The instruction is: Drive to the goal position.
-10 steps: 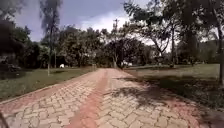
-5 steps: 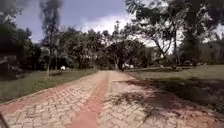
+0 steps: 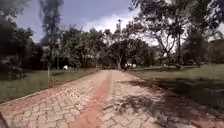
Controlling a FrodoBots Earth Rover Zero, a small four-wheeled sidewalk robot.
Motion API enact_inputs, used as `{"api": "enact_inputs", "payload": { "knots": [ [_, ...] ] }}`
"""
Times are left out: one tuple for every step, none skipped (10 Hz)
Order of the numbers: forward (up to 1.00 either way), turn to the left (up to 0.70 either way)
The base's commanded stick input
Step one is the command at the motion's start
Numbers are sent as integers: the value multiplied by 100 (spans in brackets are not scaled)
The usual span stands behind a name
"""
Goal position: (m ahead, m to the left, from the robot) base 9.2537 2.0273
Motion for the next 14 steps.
{"api": "enact_inputs", "payload": {
  "knots": [
    [70,0],
    [70,0],
    [70,0],
    [70,0],
    [70,0],
    [70,0],
    [70,0],
    [70,0],
    [70,0],
    [70,0],
    [70,0],
    [70,0],
    [70,0],
    [70,0]
  ]
}}
